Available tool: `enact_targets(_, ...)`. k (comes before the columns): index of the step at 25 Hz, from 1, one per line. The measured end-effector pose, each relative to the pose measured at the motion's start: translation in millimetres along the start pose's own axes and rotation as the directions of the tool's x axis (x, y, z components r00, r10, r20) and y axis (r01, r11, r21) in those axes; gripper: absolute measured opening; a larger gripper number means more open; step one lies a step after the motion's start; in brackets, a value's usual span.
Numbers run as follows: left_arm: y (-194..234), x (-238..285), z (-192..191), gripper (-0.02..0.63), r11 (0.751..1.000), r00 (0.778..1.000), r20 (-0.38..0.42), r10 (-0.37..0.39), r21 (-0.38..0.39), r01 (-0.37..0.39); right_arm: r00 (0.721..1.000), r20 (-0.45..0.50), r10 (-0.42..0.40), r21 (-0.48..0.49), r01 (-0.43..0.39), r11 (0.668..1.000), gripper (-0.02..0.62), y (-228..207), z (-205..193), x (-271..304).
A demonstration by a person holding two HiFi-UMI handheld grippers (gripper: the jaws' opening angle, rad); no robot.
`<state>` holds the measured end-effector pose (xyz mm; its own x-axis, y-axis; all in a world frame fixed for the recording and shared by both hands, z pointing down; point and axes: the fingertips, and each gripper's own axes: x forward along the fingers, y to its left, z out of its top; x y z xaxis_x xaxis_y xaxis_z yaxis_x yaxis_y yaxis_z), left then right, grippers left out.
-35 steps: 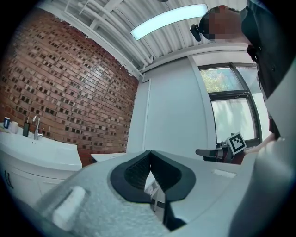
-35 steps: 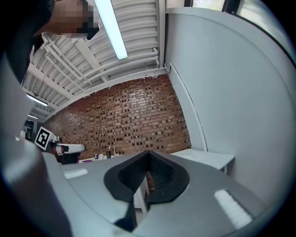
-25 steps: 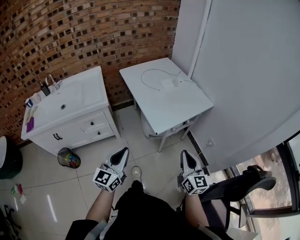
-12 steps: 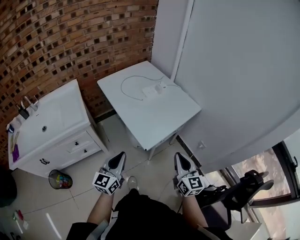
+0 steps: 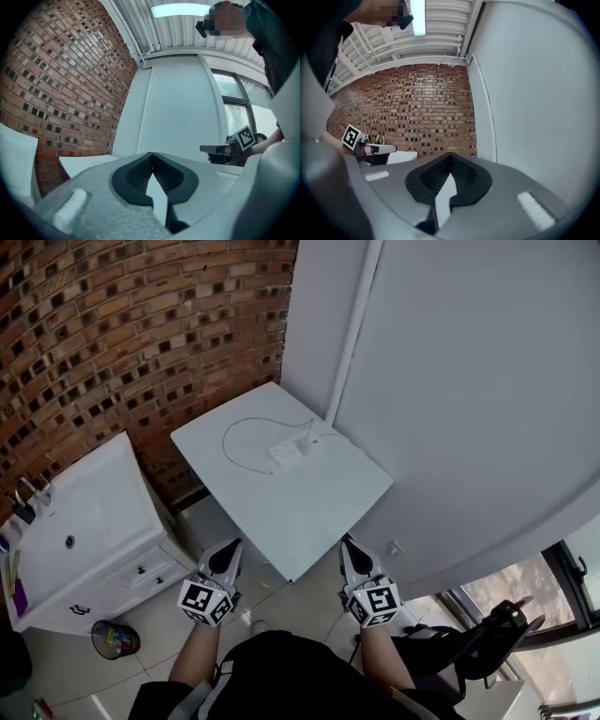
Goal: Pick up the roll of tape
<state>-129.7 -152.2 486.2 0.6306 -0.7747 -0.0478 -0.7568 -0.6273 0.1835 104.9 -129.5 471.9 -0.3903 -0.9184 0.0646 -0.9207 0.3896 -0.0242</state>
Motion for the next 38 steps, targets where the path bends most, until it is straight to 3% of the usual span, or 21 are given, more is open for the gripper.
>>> enact_targets(9, 51.5, 39.1, 19.4, 0.002, 0.995, 0.997, 0.007, -0.076, 0.065, 0.075, 0.998, 0.01, -0.064, 0.021, 0.063, 0.998, 0.005, 1.4, 2.3, 62.5)
enact_targets(19, 80.8, 50.6, 5.3, 0.002, 0.998, 0.999, -0.015, -0.048, 0.041, 0.048, 0.999, -0.039, -0.037, 0.013, 0.038, 0.999, 0.005, -0.1, -11.9, 94.7)
enact_targets(31, 94.7, 98.9, 30.8, 0.002, 0.996, 0.996, 0.052, 0.066, 0.062, -0.069, 0.996, 0.005, 0.09, 0.009, -0.09, 0.996, 0.005, -45.0, 19.7, 171.5)
enact_targets(38, 107.5, 126.9, 38.9, 0.002, 0.982, 0.982, 0.085, 0.168, 0.072, -0.175, 0.985, 0.014, 0.171, 0.013, -0.171, 0.985, 0.005, -66.4, 23.3, 217.0)
